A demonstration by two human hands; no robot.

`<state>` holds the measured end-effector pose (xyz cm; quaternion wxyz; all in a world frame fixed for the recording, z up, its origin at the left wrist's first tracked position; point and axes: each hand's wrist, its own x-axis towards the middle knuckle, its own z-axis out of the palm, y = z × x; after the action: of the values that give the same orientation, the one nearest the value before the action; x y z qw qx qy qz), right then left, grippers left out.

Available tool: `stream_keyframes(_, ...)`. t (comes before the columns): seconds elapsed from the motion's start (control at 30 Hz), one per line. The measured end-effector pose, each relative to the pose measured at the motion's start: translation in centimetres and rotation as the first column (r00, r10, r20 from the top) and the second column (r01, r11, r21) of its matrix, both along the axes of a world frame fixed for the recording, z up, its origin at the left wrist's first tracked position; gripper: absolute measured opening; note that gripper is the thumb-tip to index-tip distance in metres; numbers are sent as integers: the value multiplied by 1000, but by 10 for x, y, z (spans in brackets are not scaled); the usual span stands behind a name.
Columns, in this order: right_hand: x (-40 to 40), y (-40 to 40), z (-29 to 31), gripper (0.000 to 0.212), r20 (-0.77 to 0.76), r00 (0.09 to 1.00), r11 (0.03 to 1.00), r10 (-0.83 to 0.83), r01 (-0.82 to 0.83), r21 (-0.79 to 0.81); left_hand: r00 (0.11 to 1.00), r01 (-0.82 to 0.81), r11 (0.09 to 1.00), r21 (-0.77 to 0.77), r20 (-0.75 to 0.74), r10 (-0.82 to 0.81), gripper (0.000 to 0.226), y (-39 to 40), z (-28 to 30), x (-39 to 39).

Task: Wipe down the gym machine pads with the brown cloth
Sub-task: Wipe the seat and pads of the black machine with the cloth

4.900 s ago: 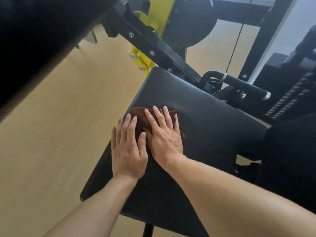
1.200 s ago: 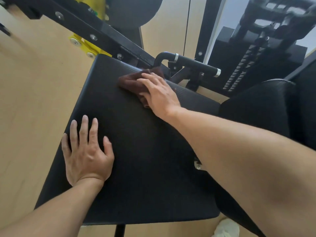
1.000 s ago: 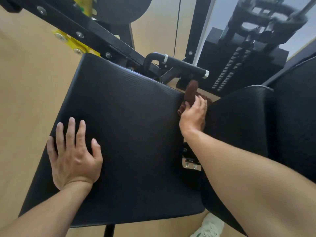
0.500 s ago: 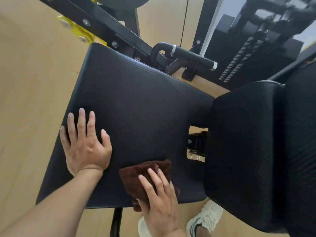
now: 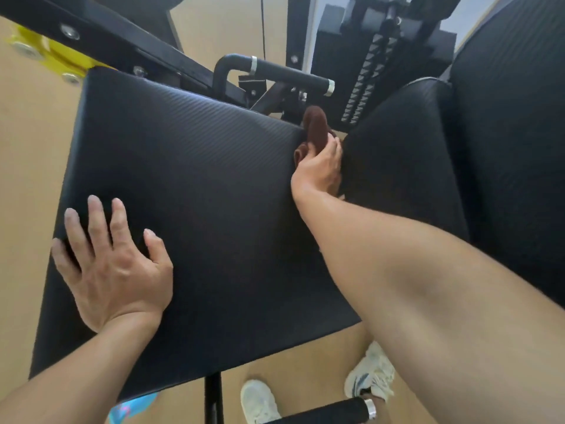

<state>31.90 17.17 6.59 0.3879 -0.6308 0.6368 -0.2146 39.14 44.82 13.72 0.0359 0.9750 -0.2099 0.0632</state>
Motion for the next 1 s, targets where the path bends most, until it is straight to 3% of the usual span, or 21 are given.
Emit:
stream_keyframes(0.2,-54,58,15,46,-114,988,992,107,-99,78,1000,17,1000,18,-15,-17,62,2,2,0)
stream_keyframes(0.27,-85,98,30,42,-107,968,971,228,-219,93,999,17,1000,24,-35,-17,63,2,4,0)
stream_keyframes(0.37,-139,155,41,42,-153,869,882,471,-468,60,999,17,1000,21,-50,-16,63,2,5,0)
stream_keyframes(0.43,-173,193,39,44,-219,817,842,534,-537,48,999,21,999,25,-47,-19,63,1,5,0)
stream_keyframes(0.57,-197,236,27,55,-229,828,855,512,-518,36,999,23,999,44,-37,-21,63,2,4,0)
stream_keyframes(1.0,-176,178,1,54,-111,960,966,259,-257,26,999,33,999,22,-34,-32,64,1,2,-1)
